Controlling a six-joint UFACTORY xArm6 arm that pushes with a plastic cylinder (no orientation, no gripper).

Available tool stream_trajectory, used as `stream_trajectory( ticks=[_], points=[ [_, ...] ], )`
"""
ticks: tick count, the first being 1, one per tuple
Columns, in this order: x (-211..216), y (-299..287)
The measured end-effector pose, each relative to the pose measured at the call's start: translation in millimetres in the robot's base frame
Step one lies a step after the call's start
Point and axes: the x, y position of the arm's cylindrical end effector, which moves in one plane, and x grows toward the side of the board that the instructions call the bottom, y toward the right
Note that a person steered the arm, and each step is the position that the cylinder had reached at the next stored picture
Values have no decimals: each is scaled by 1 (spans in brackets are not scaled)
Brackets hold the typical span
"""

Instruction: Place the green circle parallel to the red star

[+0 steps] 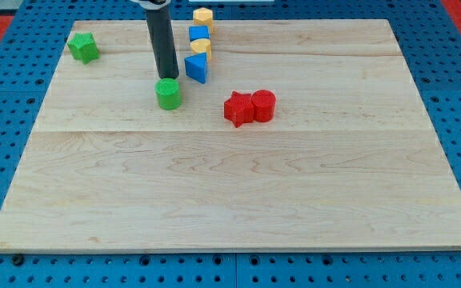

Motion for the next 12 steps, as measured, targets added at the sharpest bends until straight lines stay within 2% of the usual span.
stream_trajectory(
  ticks=[3,5,6,11,12],
  points=[
    [-27,24],
    [-31,-61],
    [-30,-82],
    [-35,-88],
    [5,-65]
  ],
)
